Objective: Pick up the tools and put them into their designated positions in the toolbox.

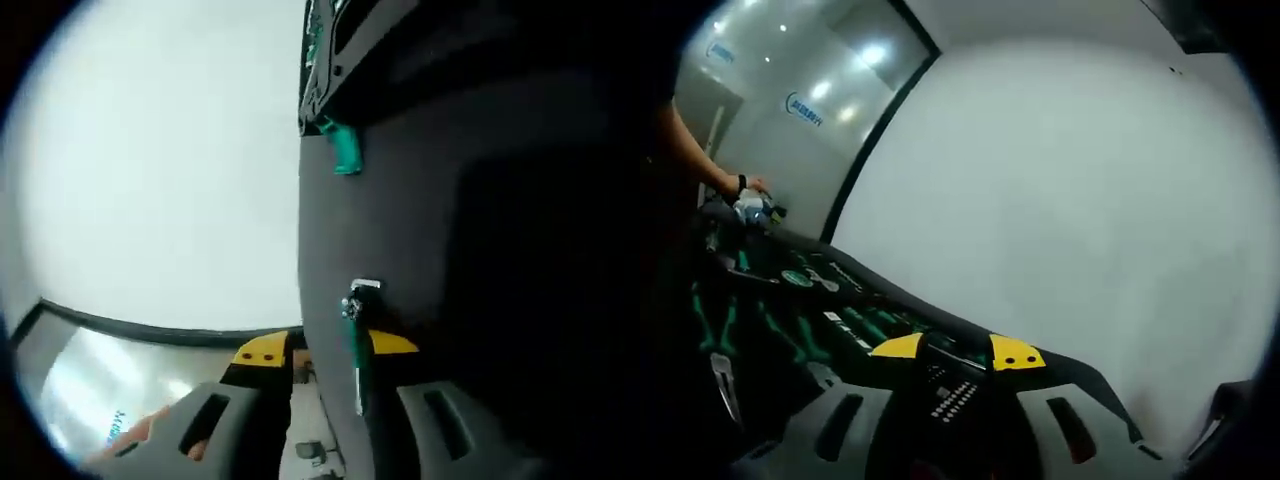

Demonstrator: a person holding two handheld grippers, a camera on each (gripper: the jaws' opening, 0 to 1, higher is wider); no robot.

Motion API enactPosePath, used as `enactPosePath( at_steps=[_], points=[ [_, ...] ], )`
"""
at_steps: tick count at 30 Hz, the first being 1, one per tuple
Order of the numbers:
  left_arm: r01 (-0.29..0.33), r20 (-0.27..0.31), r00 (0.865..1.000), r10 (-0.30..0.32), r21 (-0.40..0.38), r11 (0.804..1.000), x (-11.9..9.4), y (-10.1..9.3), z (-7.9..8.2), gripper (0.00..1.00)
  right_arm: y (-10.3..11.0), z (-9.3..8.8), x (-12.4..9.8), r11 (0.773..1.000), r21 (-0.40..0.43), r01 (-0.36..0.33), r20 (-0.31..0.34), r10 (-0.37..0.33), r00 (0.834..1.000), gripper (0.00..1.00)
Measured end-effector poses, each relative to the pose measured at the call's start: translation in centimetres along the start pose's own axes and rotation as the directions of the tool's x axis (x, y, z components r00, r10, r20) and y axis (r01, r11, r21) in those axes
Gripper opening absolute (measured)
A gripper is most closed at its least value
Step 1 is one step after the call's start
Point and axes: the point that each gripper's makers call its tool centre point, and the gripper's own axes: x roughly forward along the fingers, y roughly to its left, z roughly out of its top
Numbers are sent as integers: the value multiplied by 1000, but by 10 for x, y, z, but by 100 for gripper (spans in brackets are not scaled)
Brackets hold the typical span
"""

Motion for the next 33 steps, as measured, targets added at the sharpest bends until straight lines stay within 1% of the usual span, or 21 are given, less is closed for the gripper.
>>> enactPosePath(
  at_steps=[2,5,8,10,11,12,13,14,15,16,17,18,20,22,24,27,29,31,32,33],
  points=[
    [-15,-1,1000,15,11,1000,4,4,-2,24,0,0,0,1000,-1,-1,-1,1,1000,21],
    [-15,-19,1000,15,21,1000,7,8,-3,24,0,-1,1,1000,-2,0,-4,0,1000,21],
    [-42,-15,999,43,29,999,14,16,-6,24,0,-1,1,1000,-1,2,-6,-2,1000,21],
    [-64,-8,998,65,35,997,15,22,-4,21,0,-2,1,1000,-1,1,-7,-1,1000,21],
    [-62,-11,998,62,36,997,17,23,-5,18,0,-2,1,1000,-1,1,-9,-1,1000,21],
    [-53,-13,998,54,30,998,19,23,-6,17,0,-2,1,1000,-2,1,-9,-1,1000,21],
    [-9,-20,1000,9,-14,1000,24,18,-9,17,0,-2,1,1000,-3,0,-10,0,1000,21],
    [22,-28,999,-23,-56,998,26,15,-12,17,0,-2,1,1000,-4,-2,-11,2,1000,21],
    [32,-46,998,-36,-89,996,28,14,-16,17,1,-3,2,1000,-3,-5,-12,5,1000,21],
    [56,-64,996,-64,-111,992,30,12,-19,17,2,-4,2,1000,6,-11,-14,11,1000,21],
    [78,-65,994,-88,-140,987,33,11,-20,18,1,-4,2,1000,16,-13,-15,14,1000,21],
    [84,-71,993,-95,-146,986,35,12,-22,18,1,-4,2,999,36,-18,-14,18,1000,21],
    [60,-71,995,-70,-127,990,41,19,-25,18,-2,-4,2,998,67,-16,-10,17,1000,21],
    [51,-81,995,-60,-109,993,38,21,-21,18,-3,-4,2,997,79,-13,-8,14,1000,21],
    [63,-74,995,-70,-85,994,41,19,-19,15,-3,-4,2,996,88,-13,-10,14,1000,21],
    [93,-85,991,-102,-108,990,44,12,-19,9,-1,-4,2,997,81,-17,-11,17,1000,21],
    [127,-92,986,-137,-110,986,48,4,-19,5,0,-5,3,997,78,-20,-15,21,1000,21],
    [123,-98,986,-134,-104,987,53,5,-22,3,0,-6,3,997,80,-22,-16,24,1000,21],
    [121,-101,986,-130,-99,988,51,6,-22,3,0,-6,3,996,81,-22,-16,24,1000,21],
    [116,-96,988,-122,-65,991,52,10,-21,2,0,-6,3,996,82,-22,-16,24,1000,21]
  ],
)
